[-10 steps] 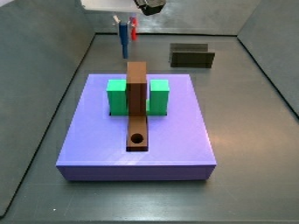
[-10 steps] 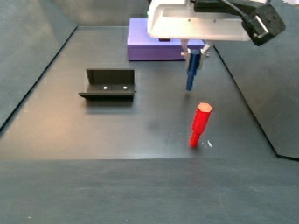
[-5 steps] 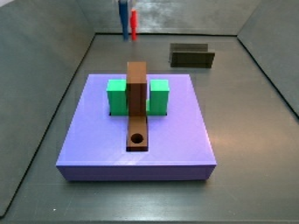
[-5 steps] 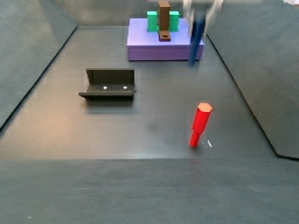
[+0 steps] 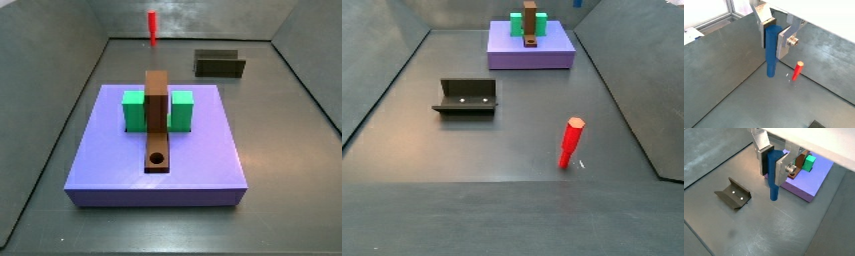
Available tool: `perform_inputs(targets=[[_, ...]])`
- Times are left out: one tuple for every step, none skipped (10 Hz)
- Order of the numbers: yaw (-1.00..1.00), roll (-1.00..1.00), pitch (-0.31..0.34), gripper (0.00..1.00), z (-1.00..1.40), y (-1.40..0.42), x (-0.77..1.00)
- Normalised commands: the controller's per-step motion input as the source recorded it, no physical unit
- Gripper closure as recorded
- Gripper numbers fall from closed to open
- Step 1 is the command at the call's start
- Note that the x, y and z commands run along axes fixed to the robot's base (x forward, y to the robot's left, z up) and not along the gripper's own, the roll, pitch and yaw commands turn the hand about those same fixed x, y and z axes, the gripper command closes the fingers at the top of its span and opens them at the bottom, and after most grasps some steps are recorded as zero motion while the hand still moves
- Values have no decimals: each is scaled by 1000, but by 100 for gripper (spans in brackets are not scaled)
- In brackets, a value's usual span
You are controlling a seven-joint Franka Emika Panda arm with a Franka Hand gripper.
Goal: Pick up the blue object. Move up. Move to above the board. Insert the blue object.
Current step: Move to above the board, then insert the blue object.
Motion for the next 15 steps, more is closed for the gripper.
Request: perform_inputs(targets=[[311, -120, 203, 100, 208, -1400, 340], [276, -31, 226, 100, 201, -1400, 337], [206, 8, 223, 100, 202, -1400, 358], [43, -48, 146, 100, 201, -1400, 375], [22, 42, 114, 100, 213, -1400, 376], [10, 22, 136, 100, 223, -1400, 435], [13, 63, 142, 100, 236, -1400, 426], [-2, 74, 141, 100, 132, -739, 261], [0, 0, -6, 100, 0, 0, 0], [0, -29, -16, 100, 0, 11, -9], [0, 231, -106, 100, -643, -746, 0], [0, 289, -131, 100, -751, -809, -31], [0, 276, -134, 100, -766, -814, -17], [0, 200, -156, 100, -600, -700, -60], [0, 129, -167, 100, -406, -526, 0]])
